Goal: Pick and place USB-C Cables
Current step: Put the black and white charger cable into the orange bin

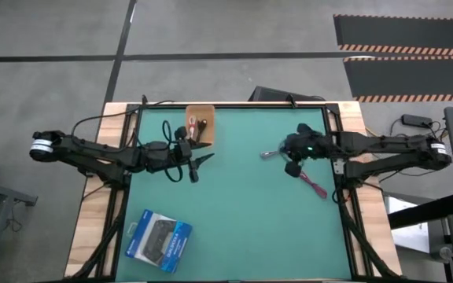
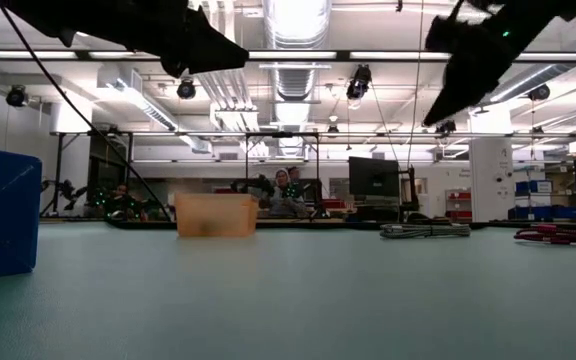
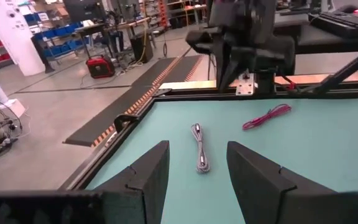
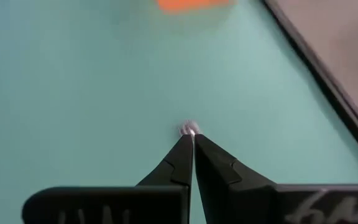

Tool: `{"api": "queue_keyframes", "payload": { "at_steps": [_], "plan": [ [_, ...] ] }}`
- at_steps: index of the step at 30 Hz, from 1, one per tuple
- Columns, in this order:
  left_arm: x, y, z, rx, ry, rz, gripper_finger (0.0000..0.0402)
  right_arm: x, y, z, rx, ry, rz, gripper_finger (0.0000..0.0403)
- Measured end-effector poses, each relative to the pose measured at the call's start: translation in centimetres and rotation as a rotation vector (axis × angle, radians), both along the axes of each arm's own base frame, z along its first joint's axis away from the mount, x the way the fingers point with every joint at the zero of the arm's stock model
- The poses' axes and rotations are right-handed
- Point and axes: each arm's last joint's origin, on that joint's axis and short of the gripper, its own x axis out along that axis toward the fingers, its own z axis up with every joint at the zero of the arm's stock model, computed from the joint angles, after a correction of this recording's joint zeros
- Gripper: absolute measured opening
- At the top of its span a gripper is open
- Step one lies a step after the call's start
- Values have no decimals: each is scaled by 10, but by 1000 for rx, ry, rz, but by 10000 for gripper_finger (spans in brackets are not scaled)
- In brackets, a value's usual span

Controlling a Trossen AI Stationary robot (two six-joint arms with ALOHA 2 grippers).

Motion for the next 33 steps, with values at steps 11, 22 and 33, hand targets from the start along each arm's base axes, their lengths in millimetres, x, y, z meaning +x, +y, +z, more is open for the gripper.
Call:
{"api": "queue_keyframes", "payload": {
  "at_steps": [11,22,33],
  "plan": [
    [-1,0,-5,-1,15,10,146,13,-41,-24,130,173,72,9],
    [-2,2,-3,10,8,73,146,20,-78,-61,176,318,102,11],
    [-4,3,-9,8,25,105,146,30,-86,-90,203,416,123,105]
  ]
}}
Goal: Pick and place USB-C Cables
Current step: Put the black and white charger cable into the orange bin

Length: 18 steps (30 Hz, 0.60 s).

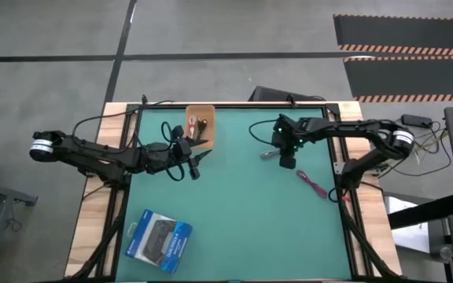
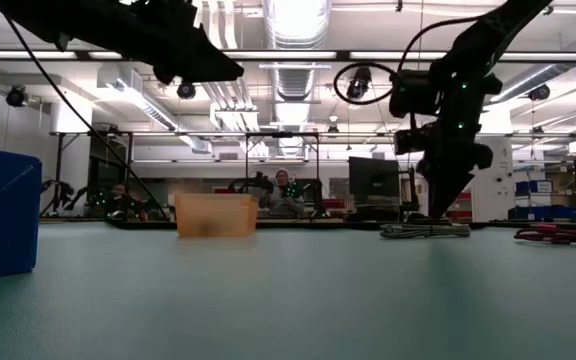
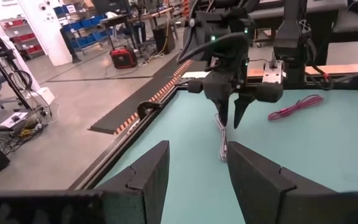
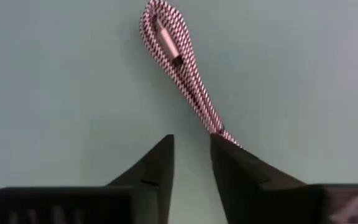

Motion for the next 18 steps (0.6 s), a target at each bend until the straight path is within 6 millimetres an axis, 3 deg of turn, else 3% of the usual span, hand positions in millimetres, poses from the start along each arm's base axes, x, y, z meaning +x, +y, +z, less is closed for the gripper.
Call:
{"api": "queue_keyframes", "payload": {
  "at_steps": [9,18],
  "plan": [
    [0,0,0,1,0,0,146,9,-7,-14,-80,25,34,198],
    [0,0,0,6,3,-1,146,14,-9,-27,-67,44,44,194]
  ]
}}
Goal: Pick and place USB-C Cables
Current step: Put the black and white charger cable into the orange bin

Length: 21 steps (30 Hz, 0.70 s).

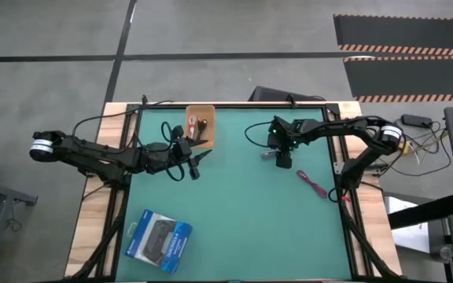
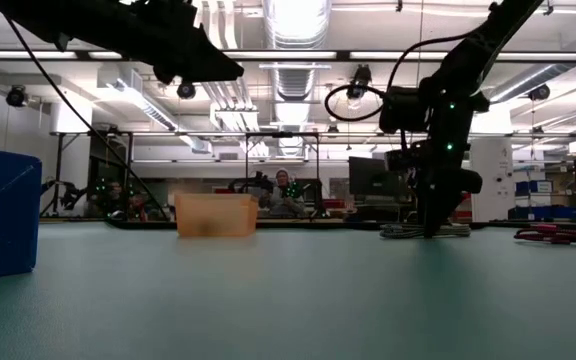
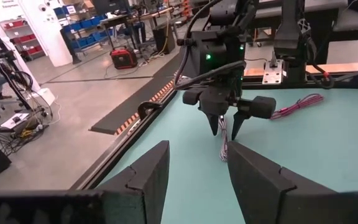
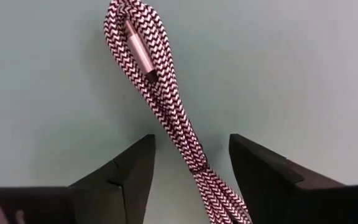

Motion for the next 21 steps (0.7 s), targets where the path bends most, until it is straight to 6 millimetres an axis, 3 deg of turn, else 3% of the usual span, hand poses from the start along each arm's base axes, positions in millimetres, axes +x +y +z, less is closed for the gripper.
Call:
{"api": "queue_keyframes", "payload": {
  "at_steps": [7,21],
  "plan": [
    [0,0,0,0,0,0,146,1,0,-3,25,0,9,156],
    [0,0,0,0,0,0,146,1,1,-3,55,-17,1,23]
  ]
}}
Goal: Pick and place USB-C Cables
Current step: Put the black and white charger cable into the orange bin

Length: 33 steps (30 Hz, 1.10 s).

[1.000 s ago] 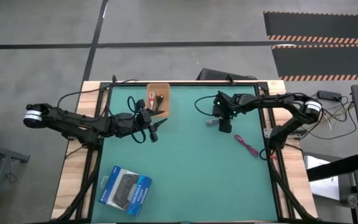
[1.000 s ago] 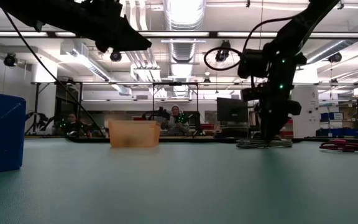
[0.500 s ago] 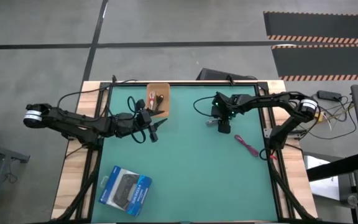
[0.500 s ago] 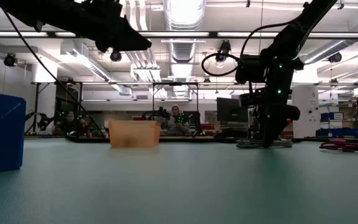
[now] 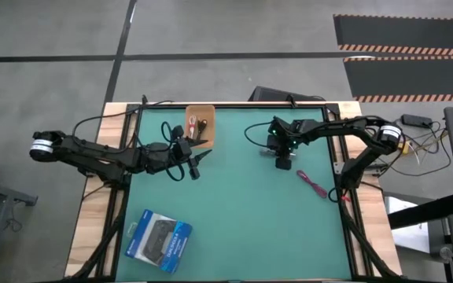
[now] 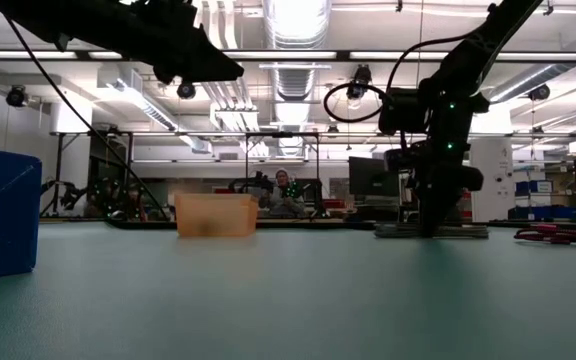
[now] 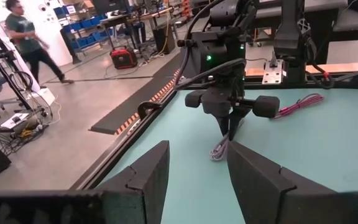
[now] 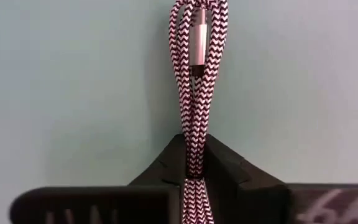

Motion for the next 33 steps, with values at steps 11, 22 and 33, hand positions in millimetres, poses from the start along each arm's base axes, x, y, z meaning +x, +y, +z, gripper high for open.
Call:
{"api": "queue_keyframes", "payload": {
  "at_steps": [11,22,33],
  "plan": [
    [0,0,0,-7,-3,1,146,0,1,19,-19,-123,-59,19],
    [0,0,0,-8,-4,0,146,-14,20,43,-45,-386,-87,18],
    [0,0,0,-10,-6,0,146,-34,40,45,-63,-695,-160,18]
  ]
}}
